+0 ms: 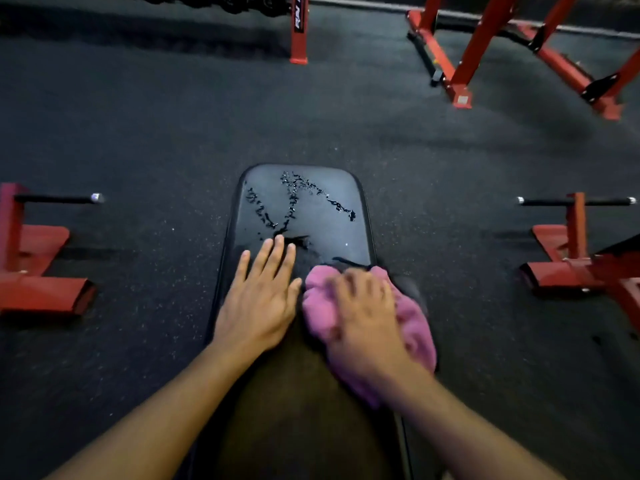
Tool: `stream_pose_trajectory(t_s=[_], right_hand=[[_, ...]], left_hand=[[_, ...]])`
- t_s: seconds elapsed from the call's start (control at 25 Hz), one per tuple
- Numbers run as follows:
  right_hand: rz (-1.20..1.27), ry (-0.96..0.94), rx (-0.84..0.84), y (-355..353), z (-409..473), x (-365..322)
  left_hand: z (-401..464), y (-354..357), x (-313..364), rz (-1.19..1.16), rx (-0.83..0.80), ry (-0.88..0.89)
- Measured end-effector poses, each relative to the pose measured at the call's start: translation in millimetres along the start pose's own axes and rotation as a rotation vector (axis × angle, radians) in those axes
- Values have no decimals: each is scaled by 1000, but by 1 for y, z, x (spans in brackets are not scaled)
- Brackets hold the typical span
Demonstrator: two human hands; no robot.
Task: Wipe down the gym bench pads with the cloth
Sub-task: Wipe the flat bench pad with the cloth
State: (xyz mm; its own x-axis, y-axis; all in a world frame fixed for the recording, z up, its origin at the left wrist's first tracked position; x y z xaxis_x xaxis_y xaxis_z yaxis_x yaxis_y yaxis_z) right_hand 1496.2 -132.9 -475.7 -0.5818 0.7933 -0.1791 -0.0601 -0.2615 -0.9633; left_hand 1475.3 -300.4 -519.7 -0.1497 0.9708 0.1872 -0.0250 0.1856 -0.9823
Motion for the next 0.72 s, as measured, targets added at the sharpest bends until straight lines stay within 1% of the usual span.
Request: stream_pose_trajectory(t_s=[0.04,0.08,0.2,0.28,0.36,0.48,0.56,0.64,0.72], right_hand=[[-37,-58,-93,20,3,-15],[-44,-97,-143,30,2,-23],[-22,-126,-138,18,1,-17],[23,-100,-144,18,29,3],[59,-26,-135,25,77,30],[46,76,-107,37,159,74],[33,79,-121,42,205,98],[33,80,-87,42,217,105],[77,87,-89,40,190,86]], left_hand=[[0,5,-2,20,21,9],[-2,7,-2,26,28,23],[-11,2,0,12,7,15],[-5,-3,2,5,-16,-3],[-3,-3,3,2,-29,-20],[-2,-3,2,7,-11,-26],[-2,-4,3,1,10,-18],[-1,-2,3,6,14,-15],[-2,-2,1,15,22,-27]])
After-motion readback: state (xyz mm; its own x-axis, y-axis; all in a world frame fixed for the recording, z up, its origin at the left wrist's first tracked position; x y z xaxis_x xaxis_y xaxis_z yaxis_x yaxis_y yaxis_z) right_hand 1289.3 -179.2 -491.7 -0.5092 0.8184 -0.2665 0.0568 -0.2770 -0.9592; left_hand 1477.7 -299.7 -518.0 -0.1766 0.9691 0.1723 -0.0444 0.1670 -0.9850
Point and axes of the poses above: each hand's wrist, its own z-axis towards the middle knuckle, its own y-axis out of the palm, x = y × z, the point moved 8 cm from there along z, towards the middle knuckle, and after that the axes turned 13 degrees about -y, right-handed, at the moved point
